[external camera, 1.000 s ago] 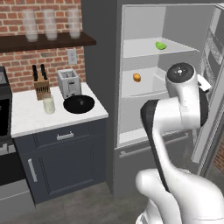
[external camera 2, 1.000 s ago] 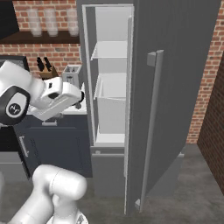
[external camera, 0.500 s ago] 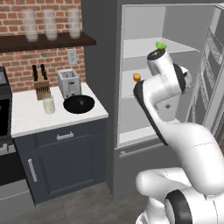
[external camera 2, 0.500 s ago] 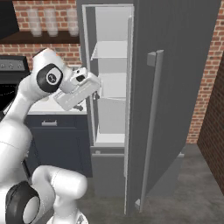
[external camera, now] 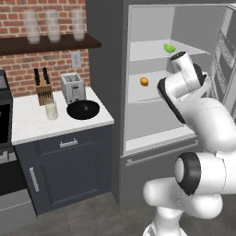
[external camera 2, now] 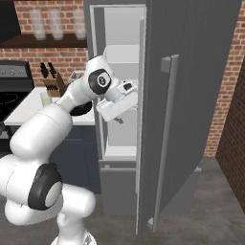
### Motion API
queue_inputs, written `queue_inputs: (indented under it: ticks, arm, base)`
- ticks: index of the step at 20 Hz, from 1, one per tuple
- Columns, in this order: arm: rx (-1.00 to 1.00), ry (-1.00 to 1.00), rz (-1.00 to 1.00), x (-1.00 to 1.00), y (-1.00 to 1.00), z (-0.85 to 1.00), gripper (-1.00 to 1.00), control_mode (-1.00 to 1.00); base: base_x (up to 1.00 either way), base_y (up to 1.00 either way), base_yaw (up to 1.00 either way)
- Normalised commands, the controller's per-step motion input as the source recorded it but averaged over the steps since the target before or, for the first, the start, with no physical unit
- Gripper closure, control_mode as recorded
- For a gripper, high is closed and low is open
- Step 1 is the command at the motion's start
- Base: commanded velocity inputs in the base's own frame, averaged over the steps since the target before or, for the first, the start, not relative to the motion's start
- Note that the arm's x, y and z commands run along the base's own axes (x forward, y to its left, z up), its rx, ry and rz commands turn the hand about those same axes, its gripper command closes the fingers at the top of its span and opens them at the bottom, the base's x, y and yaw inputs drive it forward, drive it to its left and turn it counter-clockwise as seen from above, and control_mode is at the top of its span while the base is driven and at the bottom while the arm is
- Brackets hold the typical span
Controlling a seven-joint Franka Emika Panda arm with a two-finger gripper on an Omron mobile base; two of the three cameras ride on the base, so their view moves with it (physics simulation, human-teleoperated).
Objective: Grab a lemon wedge from the fridge and one ice cube from the ice bowl, and put them in the glass of lemonade.
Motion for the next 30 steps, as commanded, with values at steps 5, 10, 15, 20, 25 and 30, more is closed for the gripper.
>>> queue_inputs:
  ticks: [5, 10, 15, 20, 25, 30]
  arm:
    - [0.0, 0.05, -0.01, -0.36, -1.0, -0.49, -1.0, -1.0]
    - [0.0, -0.01, -0.03, -0.77, -1.0, -0.44, -1.0, -1.0]
    - [-0.08, -0.2, 0.0, -0.79, -0.94, -0.18, -1.0, -1.0]
    - [-0.3, -0.32, 0.0, -0.42, 0.51, 0.22, -1.0, -1.0]
    - [-0.16, -0.28, 0.0, -0.01, 1.0, 0.62, -1.0, -1.0]
    - [0.02, -0.18, 0.0, -0.18, 1.0, 0.38, -1.0, -1.0]
  base:
    - [0.0, 0.0, 0.0]
    - [0.0, 0.0, 0.0]
    - [0.0, 0.0, 0.0]
    - [0.0, 0.0, 0.0]
    - [0.0, 0.0, 0.0]
    - [0.0, 0.0, 0.0]
